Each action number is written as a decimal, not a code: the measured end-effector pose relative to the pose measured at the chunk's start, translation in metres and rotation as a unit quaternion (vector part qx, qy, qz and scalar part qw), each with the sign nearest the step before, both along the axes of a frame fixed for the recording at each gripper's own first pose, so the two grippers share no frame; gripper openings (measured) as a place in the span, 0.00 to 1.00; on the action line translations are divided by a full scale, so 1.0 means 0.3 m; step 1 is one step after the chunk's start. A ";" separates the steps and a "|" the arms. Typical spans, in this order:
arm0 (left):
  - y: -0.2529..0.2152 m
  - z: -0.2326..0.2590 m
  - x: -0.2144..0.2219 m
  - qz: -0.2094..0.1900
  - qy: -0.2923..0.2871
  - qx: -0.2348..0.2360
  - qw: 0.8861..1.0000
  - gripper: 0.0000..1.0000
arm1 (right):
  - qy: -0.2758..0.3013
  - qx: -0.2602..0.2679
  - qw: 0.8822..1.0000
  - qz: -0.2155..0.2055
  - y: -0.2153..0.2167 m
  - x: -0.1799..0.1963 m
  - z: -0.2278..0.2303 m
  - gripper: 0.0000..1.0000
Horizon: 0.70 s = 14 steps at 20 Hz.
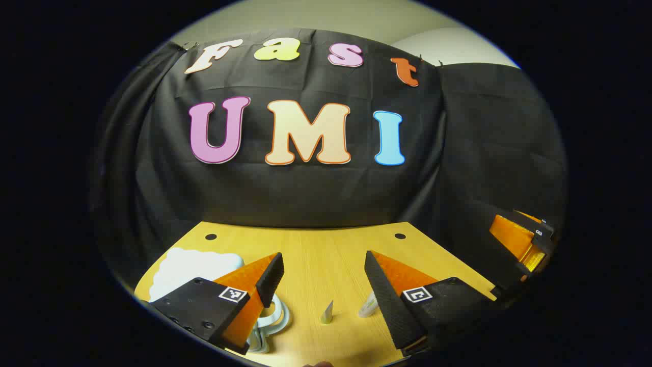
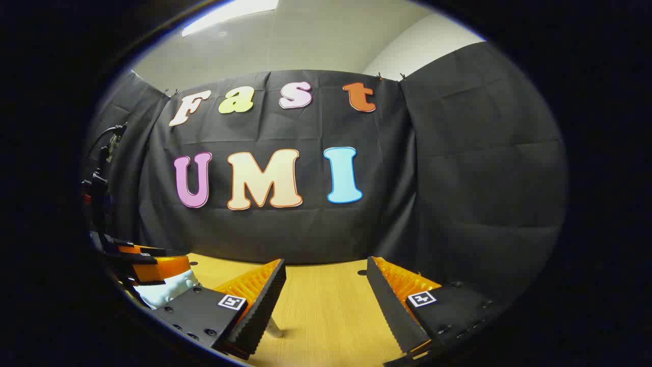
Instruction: First open the suitcase, pack the skin care products into it, and then close the suitcase.
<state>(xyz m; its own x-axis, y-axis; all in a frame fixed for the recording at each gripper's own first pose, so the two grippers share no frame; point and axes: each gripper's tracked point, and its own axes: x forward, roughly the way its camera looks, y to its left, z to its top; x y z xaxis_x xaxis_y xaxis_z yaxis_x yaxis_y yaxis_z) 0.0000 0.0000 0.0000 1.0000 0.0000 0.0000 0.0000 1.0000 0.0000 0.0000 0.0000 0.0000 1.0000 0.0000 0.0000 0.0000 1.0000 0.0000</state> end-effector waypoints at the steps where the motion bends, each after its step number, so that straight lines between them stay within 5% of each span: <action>1: 0.013 -0.009 -0.001 0.005 0.003 -0.005 1.000 0.95 | 0.002 0.000 1.000 0.001 -0.001 0.004 -0.004 0.98; 14: 0.208 -0.108 0.000 0.048 0.091 -0.092 0.990 0.95 | 0.020 0.021 0.999 0.036 0.088 0.021 -0.064 0.99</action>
